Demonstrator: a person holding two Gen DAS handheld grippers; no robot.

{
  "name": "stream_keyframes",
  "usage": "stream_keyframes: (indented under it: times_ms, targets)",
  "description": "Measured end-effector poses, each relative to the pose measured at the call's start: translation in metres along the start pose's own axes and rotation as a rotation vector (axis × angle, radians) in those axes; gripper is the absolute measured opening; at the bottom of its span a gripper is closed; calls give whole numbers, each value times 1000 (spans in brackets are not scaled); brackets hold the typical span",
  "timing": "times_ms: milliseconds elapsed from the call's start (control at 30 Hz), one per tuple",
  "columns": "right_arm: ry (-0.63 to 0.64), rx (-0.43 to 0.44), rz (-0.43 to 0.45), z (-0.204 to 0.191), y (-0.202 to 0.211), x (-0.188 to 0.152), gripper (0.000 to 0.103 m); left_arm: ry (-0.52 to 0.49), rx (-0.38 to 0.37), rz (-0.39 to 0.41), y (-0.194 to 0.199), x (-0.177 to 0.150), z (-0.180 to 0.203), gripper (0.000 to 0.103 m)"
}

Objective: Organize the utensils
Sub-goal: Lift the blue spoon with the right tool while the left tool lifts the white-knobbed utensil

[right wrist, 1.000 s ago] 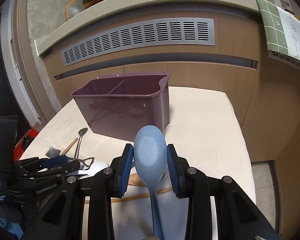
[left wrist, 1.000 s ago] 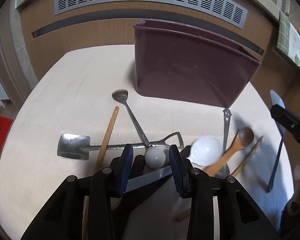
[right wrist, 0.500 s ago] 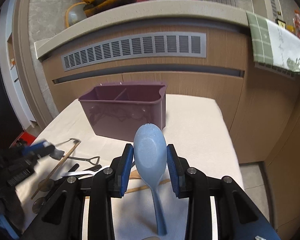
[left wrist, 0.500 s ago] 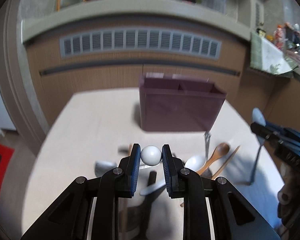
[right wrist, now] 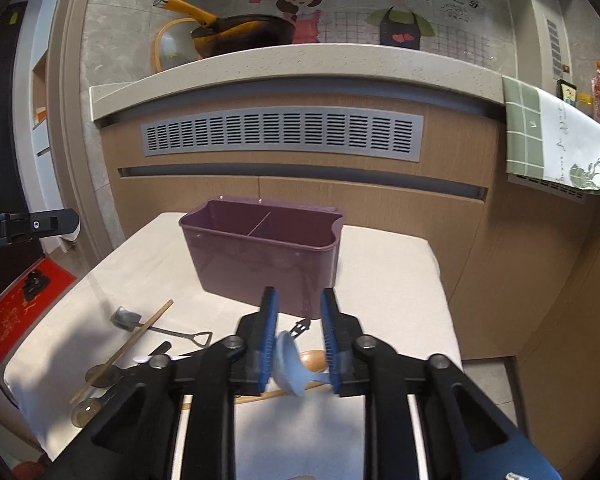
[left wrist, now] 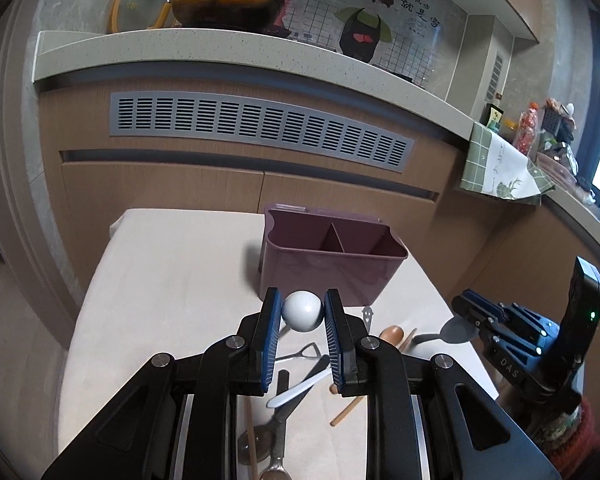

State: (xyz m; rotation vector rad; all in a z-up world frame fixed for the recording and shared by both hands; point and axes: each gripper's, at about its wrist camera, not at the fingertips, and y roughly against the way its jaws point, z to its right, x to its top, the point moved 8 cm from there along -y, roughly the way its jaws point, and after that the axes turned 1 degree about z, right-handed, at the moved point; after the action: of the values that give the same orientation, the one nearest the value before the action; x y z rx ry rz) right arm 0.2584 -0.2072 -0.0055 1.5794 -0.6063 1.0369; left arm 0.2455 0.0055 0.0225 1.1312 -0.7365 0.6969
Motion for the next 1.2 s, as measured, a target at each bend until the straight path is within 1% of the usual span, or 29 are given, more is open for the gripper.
stream_keyframes:
  times_ms: [100,167,233,300,400,467,567,633,700,733,900,1000,1067,1100,1133,1200]
  targets:
    - [7,1,-3,4,-1,-2,17,-4,-4,0,-1,-6,2,23]
    - [13,8,-26,9,-2,-5,18,7,-6,-6,-4,-11,2,23]
    - [3,40,-65,16,-5,-13,22,17,-12,-11,-7,-13,1,23]
    - [9,28,-89,26,-7,-21,25,22,-14,-9,-8,-15,-1,23]
    - [34,9,-134,42,-6,-40,25,32,-19,-6,-8,-18,-3,23]
    - [45,21,-164,45,-3,-52,26,45,-27,-10,-8,-19,-5,23]
    - [76,10,-224,45,-1,-73,26,58,-36,-14,-9,-22,-6,23]
    - [53,34,-249,42,-1,-83,26,59,-40,-16,-9,-23,-5,23]
    - [-6,72,-275,40,-3,-90,26,56,-45,-17,-8,-23,-3,23]
    - [-28,72,-292,39,-7,-93,26,54,-47,-17,-8,-22,-2,23]
    - [-137,-28,-370,48,-44,-103,26,42,-49,-7,-4,-22,3,23]
    - [-185,-9,-403,43,-62,-104,26,37,-50,-12,-5,-23,3,23]
    - [-174,-20,-421,37,-71,-105,27,39,-53,-16,-6,-23,3,23]
    - [-154,-33,-413,34,-72,-104,26,41,-54,-18,-7,-23,3,23]
    - [-117,-48,-417,31,-74,-104,17,41,-56,-19,-7,-23,2,23]
    - [-71,-50,-417,26,-74,-101,16,42,-58,-19,-7,-23,3,23]
